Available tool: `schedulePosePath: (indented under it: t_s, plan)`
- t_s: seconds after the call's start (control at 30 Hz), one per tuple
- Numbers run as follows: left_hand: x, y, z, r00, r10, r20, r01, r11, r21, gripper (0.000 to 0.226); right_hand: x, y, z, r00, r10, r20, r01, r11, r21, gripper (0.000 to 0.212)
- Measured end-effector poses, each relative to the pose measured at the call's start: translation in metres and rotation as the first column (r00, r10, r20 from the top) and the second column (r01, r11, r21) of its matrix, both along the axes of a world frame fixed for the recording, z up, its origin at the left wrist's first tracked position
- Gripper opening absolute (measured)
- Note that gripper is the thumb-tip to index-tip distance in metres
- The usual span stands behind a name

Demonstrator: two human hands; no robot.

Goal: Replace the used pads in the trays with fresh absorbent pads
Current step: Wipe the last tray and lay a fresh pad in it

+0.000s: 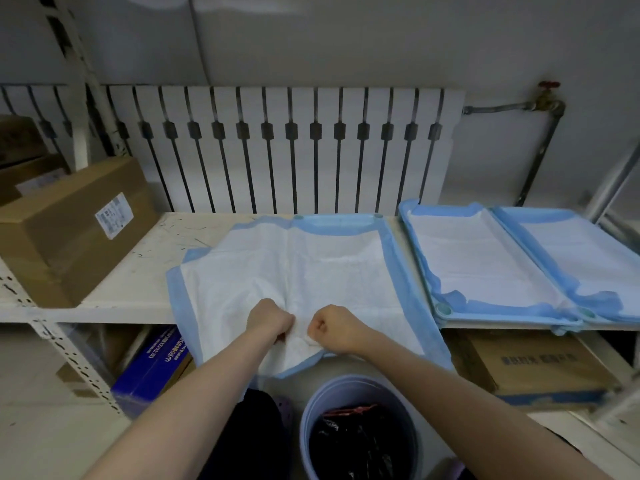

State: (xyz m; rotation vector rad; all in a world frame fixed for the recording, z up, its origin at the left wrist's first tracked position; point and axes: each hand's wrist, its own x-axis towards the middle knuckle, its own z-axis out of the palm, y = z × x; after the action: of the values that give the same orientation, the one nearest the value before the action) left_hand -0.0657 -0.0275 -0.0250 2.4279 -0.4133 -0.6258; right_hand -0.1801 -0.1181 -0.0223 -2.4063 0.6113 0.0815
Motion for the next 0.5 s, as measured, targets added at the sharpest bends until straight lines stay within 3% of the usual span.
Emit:
schedulePosePath:
  t_s: [0.1,0.2,0.33,0.4,0.5]
  plan:
    - [0.007,0.001,-0.002,0.994,-0.032,0.107,0.033,0.999,-0.008,0.016,-0.015,-0.024,-0.005,0.988,-0.080,-0.134,0.050,0.976,-0.211,0.022]
    - [0.010,-0.009,0.013,0.984,-0.002,0.181,0.015,0.997,-0.070,0.029,-0.031,-0.049,0.001,0.972,-0.166,-0.166,0.113,0.950,-0.290,0.028]
    - [0.008,-0.012,0.037,0.981,0.085,0.174,-0.056,0.984,-0.168,0.034,-0.039,-0.057,0.011,0.979,-0.143,-0.145,0.109,0.970,-0.218,0.034]
    - [0.008,-0.010,0.045,0.973,0.120,0.198,-0.075,0.973,-0.220,0.034,-0.040,-0.058,0.010,0.982,-0.132,-0.136,0.110,0.981,-0.160,0.026]
    - [-0.001,-0.012,0.059,0.976,0.101,0.192,-0.009,0.904,-0.426,0.023,-0.039,-0.057,0.011,0.974,-0.228,0.001,0.228,0.972,-0.054,0.024]
